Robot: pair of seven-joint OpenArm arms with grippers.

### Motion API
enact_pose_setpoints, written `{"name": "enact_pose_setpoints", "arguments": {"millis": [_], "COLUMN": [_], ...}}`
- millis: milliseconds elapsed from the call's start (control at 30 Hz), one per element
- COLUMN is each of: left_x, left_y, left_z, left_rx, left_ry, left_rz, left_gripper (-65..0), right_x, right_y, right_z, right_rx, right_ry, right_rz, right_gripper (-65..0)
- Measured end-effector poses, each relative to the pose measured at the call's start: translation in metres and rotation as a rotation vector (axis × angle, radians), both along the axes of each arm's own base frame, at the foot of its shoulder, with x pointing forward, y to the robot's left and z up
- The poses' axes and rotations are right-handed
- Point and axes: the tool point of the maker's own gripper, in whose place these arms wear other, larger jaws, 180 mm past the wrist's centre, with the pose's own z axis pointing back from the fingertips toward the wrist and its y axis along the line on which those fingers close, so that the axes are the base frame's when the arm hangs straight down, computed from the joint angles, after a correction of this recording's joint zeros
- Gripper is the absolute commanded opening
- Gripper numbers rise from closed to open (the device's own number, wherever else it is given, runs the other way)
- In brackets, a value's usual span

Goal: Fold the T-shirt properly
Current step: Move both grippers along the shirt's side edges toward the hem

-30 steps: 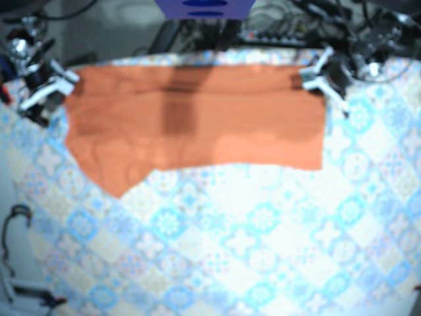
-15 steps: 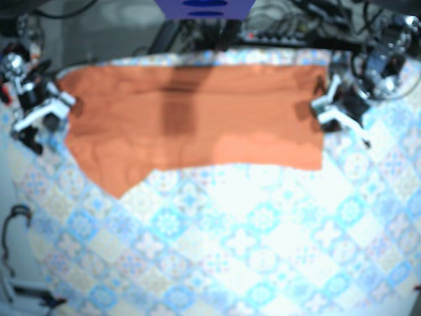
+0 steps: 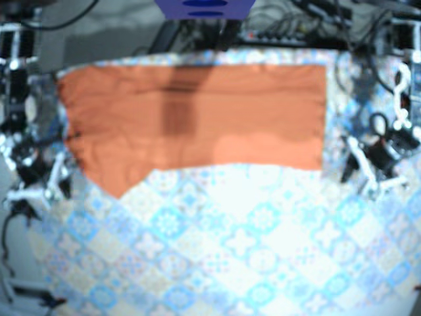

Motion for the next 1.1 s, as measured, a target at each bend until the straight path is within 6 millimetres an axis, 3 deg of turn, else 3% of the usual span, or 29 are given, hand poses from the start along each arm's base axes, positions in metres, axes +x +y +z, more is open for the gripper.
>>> {"name": "enact_pose_setpoints", "arguments": {"millis": [200,367,533,700,900,1100], "left_x": [0.017,-0.002,-0.009,-0.019,-0.014,-0.001], "left_y": [0.03,0.058,0.05,0.042,0.014,0.015], "left_z": [-0.025,-0.069,-0.095,-0.115,-0.121,-0.126], "left_rx": [-0.342,-0.53,-0.662,-0.707,-0.776,-0.88], "left_ry": [0.15,0.276,0.321,0.366,0.37,0.326], "left_rz": [0.196,0.384,0.453,0.495,0.478,0.556], "left_gripper": [-31.6,-31.7,-31.7,-31.7,-31.7,-31.7], "right_x": [0.031,0.037,0.03,0.03,0.03,0.031], "right_y": [0.003,-0.01,0.009,0.024,0.022,0.023], "right_z": [-0.016,-0.033,-0.061,-0.073,-0.072,-0.07], "right_rx": [0.223,0.324,0.374,0.404,0.407,0.408], "right_ry": [0.124,0.189,0.265,0.271,0.264,0.256], "right_rz": [-0.04,-0.108,-0.075,-0.033,-0.033,-0.028], "right_gripper": [-18.0,-18.0,-17.9,-17.9,-17.9,-17.9]}}
